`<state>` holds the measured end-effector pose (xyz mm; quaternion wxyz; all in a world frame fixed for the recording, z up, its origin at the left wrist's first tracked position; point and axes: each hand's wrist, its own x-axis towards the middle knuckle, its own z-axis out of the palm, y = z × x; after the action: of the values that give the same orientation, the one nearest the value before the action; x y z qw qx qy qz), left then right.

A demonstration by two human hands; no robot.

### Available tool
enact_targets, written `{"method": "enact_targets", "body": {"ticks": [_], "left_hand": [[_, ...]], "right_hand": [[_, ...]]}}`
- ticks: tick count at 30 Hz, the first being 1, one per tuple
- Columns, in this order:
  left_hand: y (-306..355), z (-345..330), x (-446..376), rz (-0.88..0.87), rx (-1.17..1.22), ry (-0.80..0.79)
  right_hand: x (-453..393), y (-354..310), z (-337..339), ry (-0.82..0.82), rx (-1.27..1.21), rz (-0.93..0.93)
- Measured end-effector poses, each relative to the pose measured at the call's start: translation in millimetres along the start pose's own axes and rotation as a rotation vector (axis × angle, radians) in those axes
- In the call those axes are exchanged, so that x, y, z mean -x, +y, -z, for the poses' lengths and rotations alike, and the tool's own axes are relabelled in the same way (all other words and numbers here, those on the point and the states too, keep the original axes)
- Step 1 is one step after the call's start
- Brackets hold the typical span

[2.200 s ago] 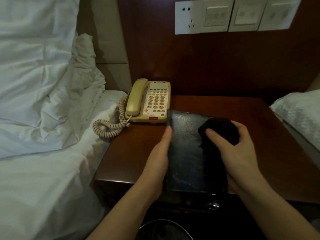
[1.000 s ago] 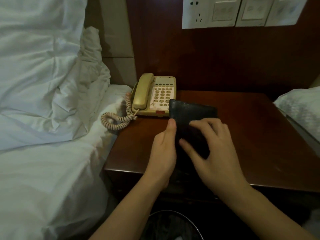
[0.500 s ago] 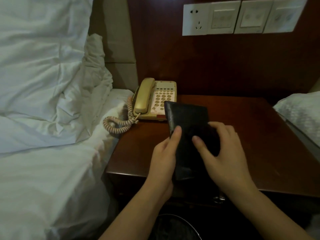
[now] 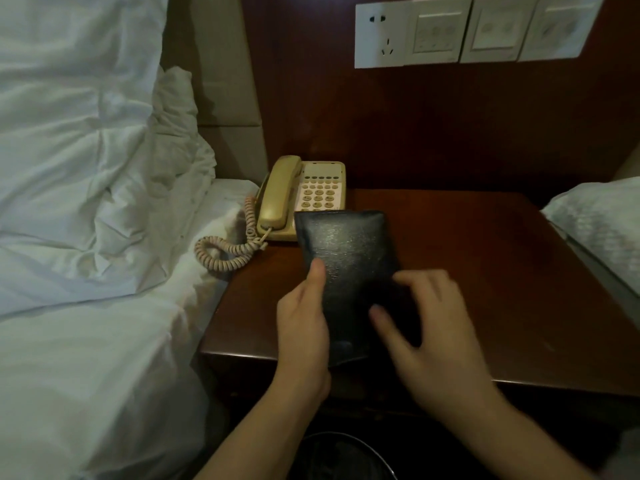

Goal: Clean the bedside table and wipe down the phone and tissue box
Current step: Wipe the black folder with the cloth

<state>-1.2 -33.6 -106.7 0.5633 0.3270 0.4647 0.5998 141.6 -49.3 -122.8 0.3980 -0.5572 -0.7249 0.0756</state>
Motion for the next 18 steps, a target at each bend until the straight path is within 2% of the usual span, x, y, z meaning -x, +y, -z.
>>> {"method": "enact_targets", "body": {"ticks": [3,5,10,12,14,16,18], "left_hand": [[3,2,-4,-0.035,0.025,0.01],[3,0,-4,-0.033,0.03,0.014],[6,-4,-3,0.01,0.102,0.049],[6,-6,-1,0.04,0.135,0.045],[4,-6,3,0.11,0.206,0.039],[3,-7,4,0.218,0.292,-0.004],[4,-7,3,0.262,0.372,-0.054]], "right_hand": [[20,-2,-7,-0.095,0.002,0.076],[7,8,-5,-0.073,0.0,0.065],[-23,24,9,0.072,-0.101,-0.225],[-5,5,0,0.106,-0.011,-0.126],[20,-19,-15,0.034,0.026,0.006],[29,-31,-22,-0.052,0.024,0.063],[18,-27,-20,-0.056,0.024,0.076]]}}
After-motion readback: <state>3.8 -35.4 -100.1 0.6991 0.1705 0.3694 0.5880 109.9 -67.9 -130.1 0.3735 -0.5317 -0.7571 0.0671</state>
